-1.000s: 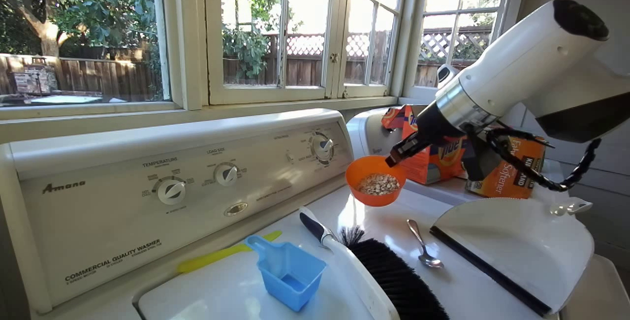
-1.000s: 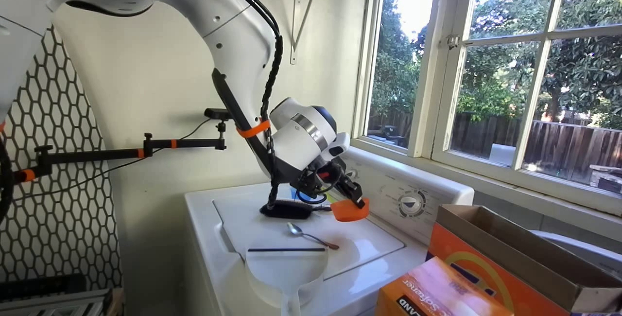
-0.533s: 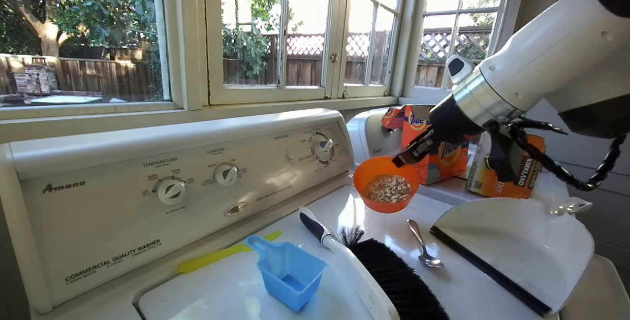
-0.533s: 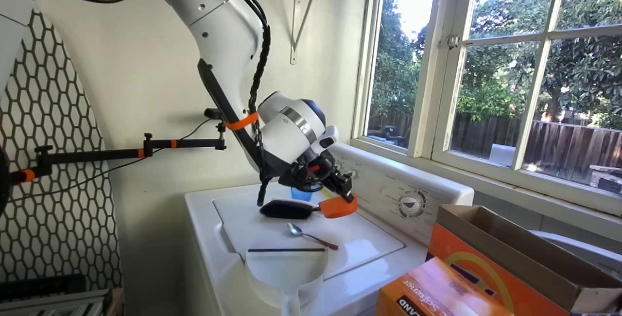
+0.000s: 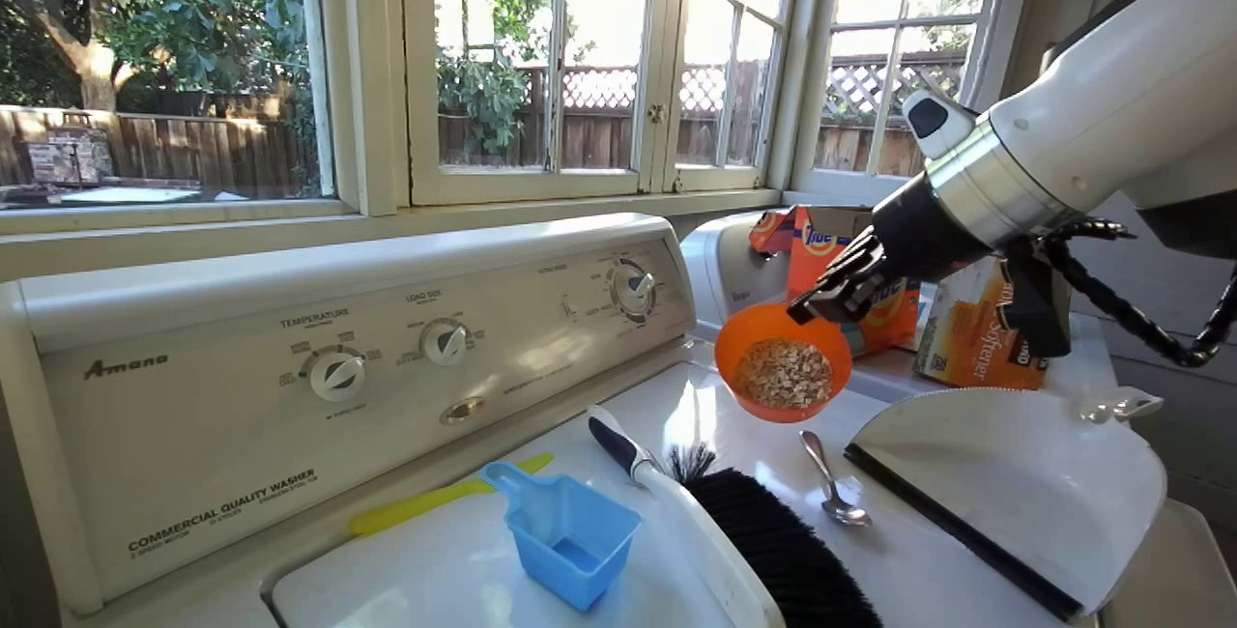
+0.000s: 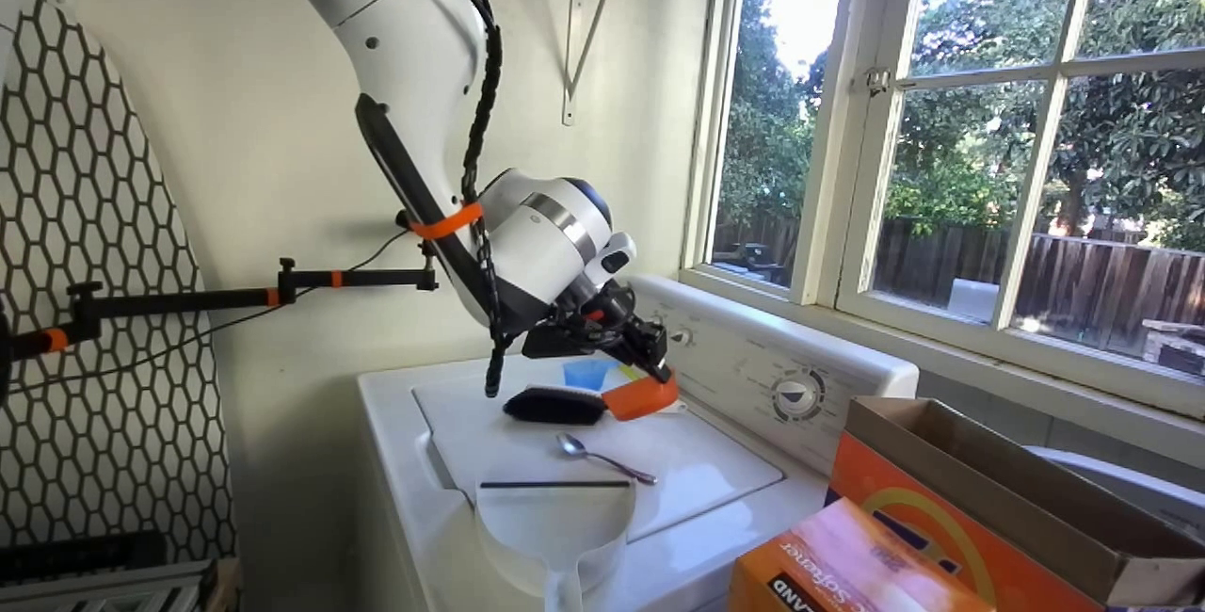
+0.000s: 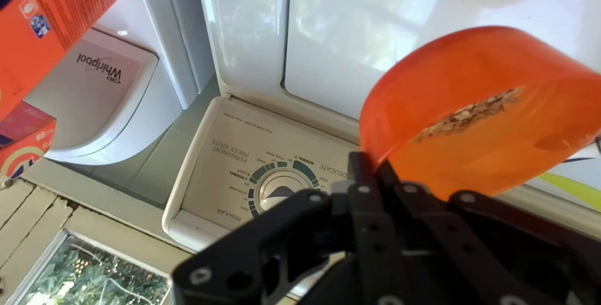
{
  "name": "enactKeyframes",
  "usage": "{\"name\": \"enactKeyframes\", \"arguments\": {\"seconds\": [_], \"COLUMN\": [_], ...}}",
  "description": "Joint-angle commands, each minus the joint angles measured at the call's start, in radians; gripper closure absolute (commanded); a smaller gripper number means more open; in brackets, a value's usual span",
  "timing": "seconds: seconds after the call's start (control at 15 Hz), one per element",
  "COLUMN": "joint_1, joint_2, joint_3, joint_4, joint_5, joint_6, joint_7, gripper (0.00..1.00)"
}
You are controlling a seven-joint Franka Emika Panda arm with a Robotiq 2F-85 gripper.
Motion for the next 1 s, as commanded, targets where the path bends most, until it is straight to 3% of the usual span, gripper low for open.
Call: {"name": "enactKeyframes", "arguments": {"seconds": [0.0,0.4,0.93], "joint_1": [0.021,0.040,0.050], "joint_2": [-0.058,-0.092,-0.129], "joint_3": [0.002,0.013,0.033], "joint_4": [-0.057,-0.090,-0.134], "joint_5": [-0.071,-0.147,-0.208], "joint_6": [-0.063,-0.137,-0.137], "joint_7": [0.005,0.022,0.021], "gripper": [0.99,0.99,0.99]}}
